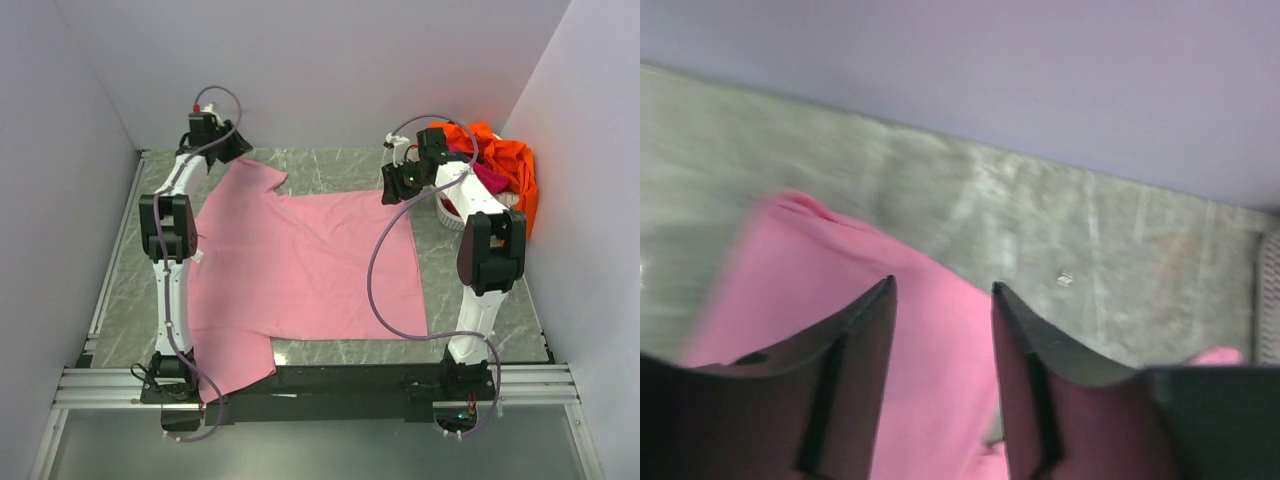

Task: Fold and stack the t-shirts
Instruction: Flatten the tshirt out

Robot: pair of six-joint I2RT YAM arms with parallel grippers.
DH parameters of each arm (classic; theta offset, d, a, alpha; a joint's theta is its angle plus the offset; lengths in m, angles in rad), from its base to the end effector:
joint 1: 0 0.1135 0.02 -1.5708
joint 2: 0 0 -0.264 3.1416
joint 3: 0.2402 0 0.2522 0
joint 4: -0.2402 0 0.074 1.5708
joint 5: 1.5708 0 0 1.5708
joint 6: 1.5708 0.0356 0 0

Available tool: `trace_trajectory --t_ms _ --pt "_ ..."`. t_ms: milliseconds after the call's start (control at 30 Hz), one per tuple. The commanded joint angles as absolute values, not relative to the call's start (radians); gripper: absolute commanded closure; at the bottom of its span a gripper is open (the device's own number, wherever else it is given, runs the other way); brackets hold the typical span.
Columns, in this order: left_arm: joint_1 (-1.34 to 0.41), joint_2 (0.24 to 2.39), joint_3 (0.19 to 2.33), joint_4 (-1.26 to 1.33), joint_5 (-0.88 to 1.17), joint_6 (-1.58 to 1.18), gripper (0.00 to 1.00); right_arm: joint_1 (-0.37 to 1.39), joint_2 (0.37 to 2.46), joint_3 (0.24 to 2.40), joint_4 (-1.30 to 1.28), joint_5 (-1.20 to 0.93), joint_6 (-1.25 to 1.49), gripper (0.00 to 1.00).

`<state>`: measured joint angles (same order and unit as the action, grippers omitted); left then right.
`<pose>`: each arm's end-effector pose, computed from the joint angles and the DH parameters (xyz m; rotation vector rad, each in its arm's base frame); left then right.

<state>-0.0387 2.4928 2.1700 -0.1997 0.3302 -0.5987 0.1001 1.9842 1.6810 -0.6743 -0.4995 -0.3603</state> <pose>0.5741 -0.0338 0.1985 -0.3926 2.1100 -0.7250 0.4327 0.0606 0.2521 -0.7437 2.3377 0.5216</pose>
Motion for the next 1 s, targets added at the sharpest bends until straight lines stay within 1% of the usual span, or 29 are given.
trace_trajectory --t_ms 0,33,133,233,267,400,567,600,700,767,967 --pt "0.034 2.482 2.256 -0.232 0.320 -0.479 0.53 0.091 1.928 1.674 -0.655 -0.525 -0.365 0.53" --pt "0.038 2.499 2.269 -0.253 0.327 -0.439 0.58 0.091 1.928 1.672 -0.655 -0.525 -0.365 0.53" --pt "0.041 2.537 2.283 -0.259 0.327 -0.301 0.62 0.086 1.928 1.672 -0.653 -0.528 -0.365 0.53" --pt "0.034 2.531 2.247 -0.244 0.287 -0.194 0.53 0.084 1.930 1.674 -0.653 -0.532 -0.367 0.53" --pt "0.031 2.531 2.246 -0.250 0.275 -0.172 0.51 0.084 1.930 1.675 -0.655 -0.534 -0.365 0.53" --pt "0.015 2.554 2.269 -0.299 0.247 -0.083 0.49 0.084 1.937 1.678 -0.655 -0.540 -0.365 0.53" --pt "0.006 2.577 2.257 -0.350 0.192 -0.055 0.47 0.083 1.944 1.678 -0.663 -0.541 -0.367 0.53" --pt "0.005 2.577 2.253 -0.357 0.175 -0.049 0.48 0.083 1.942 1.675 -0.663 -0.541 -0.367 0.53" --pt "0.006 2.573 2.226 -0.374 0.106 -0.051 0.57 0.084 1.934 1.672 -0.661 -0.546 -0.365 0.53" --pt "0.005 2.559 2.185 -0.374 0.063 -0.049 0.59 0.080 1.930 1.672 -0.663 -0.552 -0.362 0.53" --pt "0.005 2.507 2.076 -0.400 0.049 -0.058 0.65 0.077 1.918 1.669 -0.666 -0.564 -0.359 0.53"
